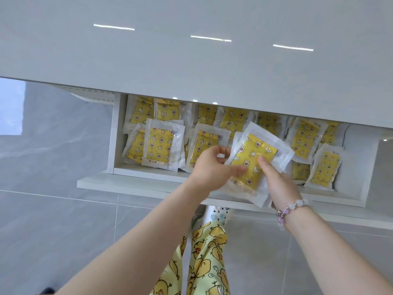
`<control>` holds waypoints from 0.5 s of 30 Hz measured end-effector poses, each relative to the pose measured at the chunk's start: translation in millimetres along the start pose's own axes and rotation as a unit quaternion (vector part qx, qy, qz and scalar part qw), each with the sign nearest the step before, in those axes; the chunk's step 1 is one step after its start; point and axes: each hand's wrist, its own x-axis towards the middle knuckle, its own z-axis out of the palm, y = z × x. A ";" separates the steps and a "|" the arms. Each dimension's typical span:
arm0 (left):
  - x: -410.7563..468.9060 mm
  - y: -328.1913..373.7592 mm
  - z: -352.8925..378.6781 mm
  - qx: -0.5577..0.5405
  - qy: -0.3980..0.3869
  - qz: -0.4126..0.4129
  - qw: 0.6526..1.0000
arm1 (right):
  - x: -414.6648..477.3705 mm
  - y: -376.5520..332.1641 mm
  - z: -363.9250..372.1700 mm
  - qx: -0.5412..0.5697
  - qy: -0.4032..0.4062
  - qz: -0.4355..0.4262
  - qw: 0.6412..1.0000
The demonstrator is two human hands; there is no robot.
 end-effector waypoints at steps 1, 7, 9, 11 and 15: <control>5.0 5.2 -2.2 0.005 0.002 0.000 1.000 | 0.4 -1.5 -0.8 -0.008 0.006 -0.012 1.000; 44.2 15.1 -0.8 0.093 0.085 -0.004 0.992 | 3.4 7.5 -8.7 0.009 0.081 -0.037 0.996; 54.6 3.5 6.0 0.164 0.101 -0.019 0.981 | 4.8 12.7 -7.9 0.004 0.099 -0.041 0.994; 62.4 -10.8 10.6 0.202 0.130 -0.030 0.970 | 7.3 16.3 -5.4 0.008 0.109 -0.038 0.993; 66.8 -22.5 19.4 0.263 0.192 -0.018 0.945 | 16.2 22.0 -2.5 0.025 0.097 -0.037 0.994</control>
